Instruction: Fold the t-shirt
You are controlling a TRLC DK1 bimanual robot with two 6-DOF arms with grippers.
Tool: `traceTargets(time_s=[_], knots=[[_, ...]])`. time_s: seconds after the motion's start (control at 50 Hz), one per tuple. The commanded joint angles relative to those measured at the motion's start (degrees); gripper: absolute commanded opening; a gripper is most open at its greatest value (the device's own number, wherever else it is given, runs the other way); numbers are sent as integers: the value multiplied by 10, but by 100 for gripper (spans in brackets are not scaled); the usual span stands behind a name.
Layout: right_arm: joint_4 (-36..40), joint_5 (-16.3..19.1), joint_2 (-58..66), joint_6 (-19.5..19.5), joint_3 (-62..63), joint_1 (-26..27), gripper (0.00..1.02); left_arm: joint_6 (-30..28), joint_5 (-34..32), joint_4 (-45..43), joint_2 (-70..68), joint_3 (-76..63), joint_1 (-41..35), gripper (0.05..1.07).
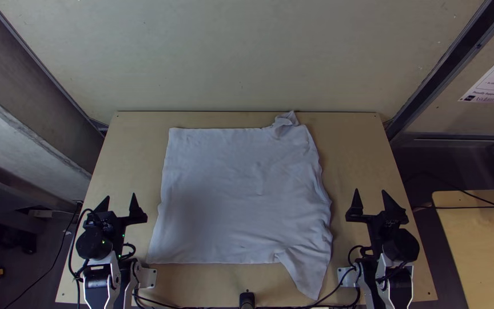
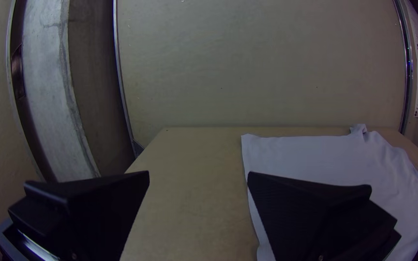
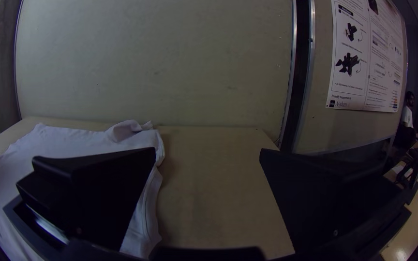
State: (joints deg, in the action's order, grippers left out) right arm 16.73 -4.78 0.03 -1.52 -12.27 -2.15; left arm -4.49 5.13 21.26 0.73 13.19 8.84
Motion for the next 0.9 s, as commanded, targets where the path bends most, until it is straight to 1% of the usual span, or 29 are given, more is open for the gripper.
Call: traceTargets(time_s=[0.0, 0.14, 0.22, 0.26, 0.3, 0.32, 0.34, 0.42, 0.48, 0.52, 0.6, 0.72, 0.88], knots=[[-7, -7, -3, 7, 2, -3, 99, 8, -6, -6, -8, -3, -3, 103], [-6, -6, -3, 7, 2, -4, 99, 8, -6, -6, -8, -3, -3, 103], [-15, -5, -3, 10, 5, -17, 99, 8, -6, -6, -8, -3, -3, 103], [-42, -5, -4, 6, 30, -24, 99, 8, -6, -6, -8, -3, -3, 103], [-98, -5, -4, 12, 79, -26, 99, 8, -6, -6, -8, -3, -3, 103], [-123, -6, -5, 7, 98, -25, 99, 8, -6, -6, -8, -3, -3, 103], [-126, -1, 9, 7, 97, -26, 99, 8, -6, -6, -8, -3, -3, 103], [-121, -1, -4, 6, 96, -29, 99, 8, -7, -5, -8, -3, -3, 103], [-116, -3, -4, -16, 95, -25, 99, 8, -7, -3, -8, -3, -4, 103], [-101, -3, -4, -22, 93, -22, 99, 8, -7, 2, -8, -1, -4, 103], [-84, -5, -4, -10, 90, -22, 99, 8, -4, 6, -9, -1, 3, 103], [-85, -6, -4, -12, 88, -20, 99, 8, -3, 7, -9, 0, 6, 103], [-90, -11, 7, -11, 38, -19, 99, 4, -8, 8, -7, 0, -2, 103]])
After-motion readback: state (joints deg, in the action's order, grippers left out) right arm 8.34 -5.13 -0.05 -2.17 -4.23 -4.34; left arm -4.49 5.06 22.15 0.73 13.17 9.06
